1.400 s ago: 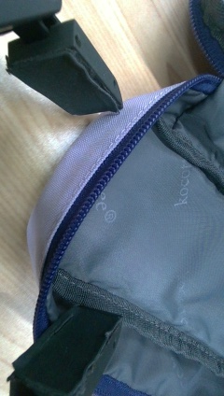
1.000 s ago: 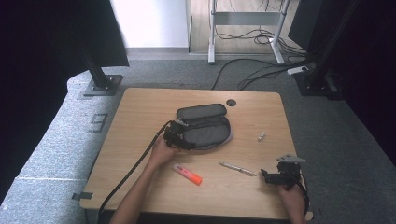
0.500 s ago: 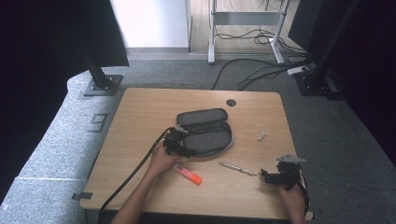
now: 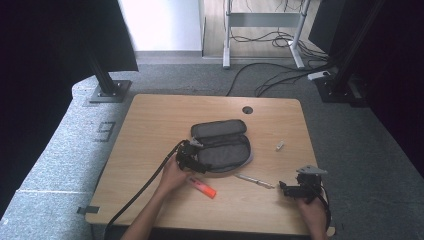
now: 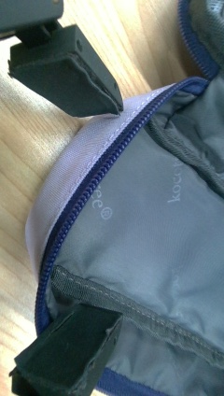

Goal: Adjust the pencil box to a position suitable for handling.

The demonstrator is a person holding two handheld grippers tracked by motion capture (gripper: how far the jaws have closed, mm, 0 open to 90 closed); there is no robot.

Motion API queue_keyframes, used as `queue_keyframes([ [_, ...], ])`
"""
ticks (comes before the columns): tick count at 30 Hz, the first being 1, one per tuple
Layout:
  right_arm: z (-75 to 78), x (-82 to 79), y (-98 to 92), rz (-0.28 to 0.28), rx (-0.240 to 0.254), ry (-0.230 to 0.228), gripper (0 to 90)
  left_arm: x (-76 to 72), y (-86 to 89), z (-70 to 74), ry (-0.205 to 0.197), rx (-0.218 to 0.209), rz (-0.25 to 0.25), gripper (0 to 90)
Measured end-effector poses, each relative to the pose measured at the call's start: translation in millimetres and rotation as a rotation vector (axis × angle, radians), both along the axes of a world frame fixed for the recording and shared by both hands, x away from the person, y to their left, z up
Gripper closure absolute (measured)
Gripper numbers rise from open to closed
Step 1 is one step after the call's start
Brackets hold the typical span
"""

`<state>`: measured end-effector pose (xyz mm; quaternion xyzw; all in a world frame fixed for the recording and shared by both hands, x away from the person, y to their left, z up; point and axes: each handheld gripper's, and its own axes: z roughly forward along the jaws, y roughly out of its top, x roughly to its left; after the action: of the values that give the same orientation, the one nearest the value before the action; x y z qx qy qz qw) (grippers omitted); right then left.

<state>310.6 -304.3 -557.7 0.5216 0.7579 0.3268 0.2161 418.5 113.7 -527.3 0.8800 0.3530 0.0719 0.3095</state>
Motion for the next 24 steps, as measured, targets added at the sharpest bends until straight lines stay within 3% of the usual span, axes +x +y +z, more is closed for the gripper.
queue_keyframes([
  [12, 0.0, 0.0, 0.0, 0.0, 0.0, 0.0, 1.2, -2.6, 13.6, 23.5, -0.052, -0.048, 0.028, 2.7],
  [24, 0.0, 0.0, 0.0, 0.0, 0.0, 0.0, 1.2, -10.9, 36.9, 43.2, -0.092, -0.043, 0.053, 1.3],
])
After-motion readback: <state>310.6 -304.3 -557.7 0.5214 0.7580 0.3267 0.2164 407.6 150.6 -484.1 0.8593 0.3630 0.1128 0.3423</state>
